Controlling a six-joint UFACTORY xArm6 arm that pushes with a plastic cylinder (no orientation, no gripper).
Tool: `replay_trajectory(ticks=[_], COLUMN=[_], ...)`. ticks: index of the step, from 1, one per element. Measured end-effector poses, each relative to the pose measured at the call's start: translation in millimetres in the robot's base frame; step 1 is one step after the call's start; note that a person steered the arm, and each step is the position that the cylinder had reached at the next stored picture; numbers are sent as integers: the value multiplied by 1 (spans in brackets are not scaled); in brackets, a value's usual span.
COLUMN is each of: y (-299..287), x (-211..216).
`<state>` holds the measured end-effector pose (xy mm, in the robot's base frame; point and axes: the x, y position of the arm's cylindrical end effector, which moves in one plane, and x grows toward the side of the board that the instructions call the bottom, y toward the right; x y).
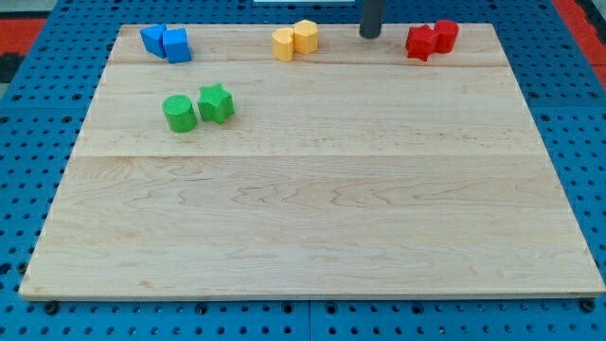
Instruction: Slightly move the yellow blocks towards left
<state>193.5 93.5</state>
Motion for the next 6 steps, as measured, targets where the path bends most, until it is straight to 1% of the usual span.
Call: replay_trajectory(ticks=[1,2,3,4,5,6], y=[-7,-52,-60,-68,-92,-107], x=[0,1,13,0,0,21])
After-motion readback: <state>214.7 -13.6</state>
